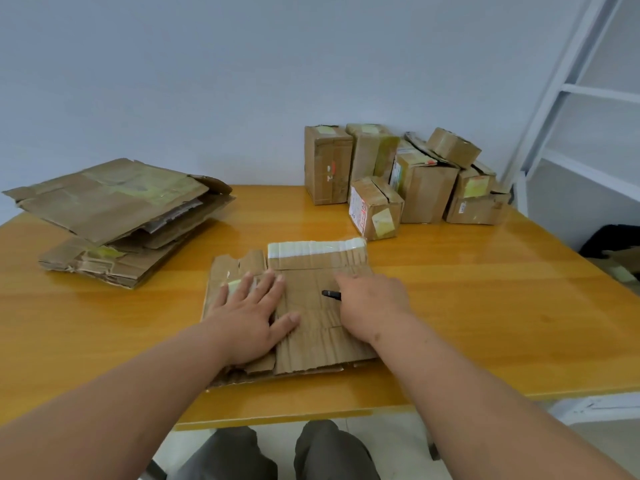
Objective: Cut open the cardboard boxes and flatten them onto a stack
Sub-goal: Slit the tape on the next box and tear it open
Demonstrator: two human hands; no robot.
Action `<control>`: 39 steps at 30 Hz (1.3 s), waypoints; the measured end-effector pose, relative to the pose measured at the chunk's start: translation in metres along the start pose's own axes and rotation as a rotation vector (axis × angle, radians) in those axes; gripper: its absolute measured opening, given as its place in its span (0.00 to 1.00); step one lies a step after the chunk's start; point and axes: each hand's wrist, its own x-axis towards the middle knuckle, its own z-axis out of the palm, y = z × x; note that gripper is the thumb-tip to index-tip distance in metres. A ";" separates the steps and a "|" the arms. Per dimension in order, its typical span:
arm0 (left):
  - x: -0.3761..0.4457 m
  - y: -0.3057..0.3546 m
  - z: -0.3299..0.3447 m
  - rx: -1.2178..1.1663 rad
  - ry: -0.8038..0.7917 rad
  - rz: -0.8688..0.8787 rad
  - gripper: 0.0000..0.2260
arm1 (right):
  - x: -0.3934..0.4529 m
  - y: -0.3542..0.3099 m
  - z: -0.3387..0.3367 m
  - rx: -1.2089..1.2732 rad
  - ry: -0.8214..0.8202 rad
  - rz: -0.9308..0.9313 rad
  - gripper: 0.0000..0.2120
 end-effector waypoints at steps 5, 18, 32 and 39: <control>0.005 -0.010 -0.002 0.056 -0.023 0.029 0.39 | 0.009 -0.002 0.014 -0.021 0.040 0.002 0.23; 0.004 -0.017 -0.003 0.068 0.007 0.087 0.37 | 0.001 -0.004 0.018 0.055 0.046 0.071 0.28; -0.017 -0.049 -0.016 -0.157 0.090 -0.332 0.47 | 0.005 -0.014 -0.011 0.327 -0.162 0.279 0.22; -0.028 -0.061 -0.029 -0.326 0.059 -0.398 0.48 | 0.004 -0.006 -0.023 0.902 -0.088 0.551 0.23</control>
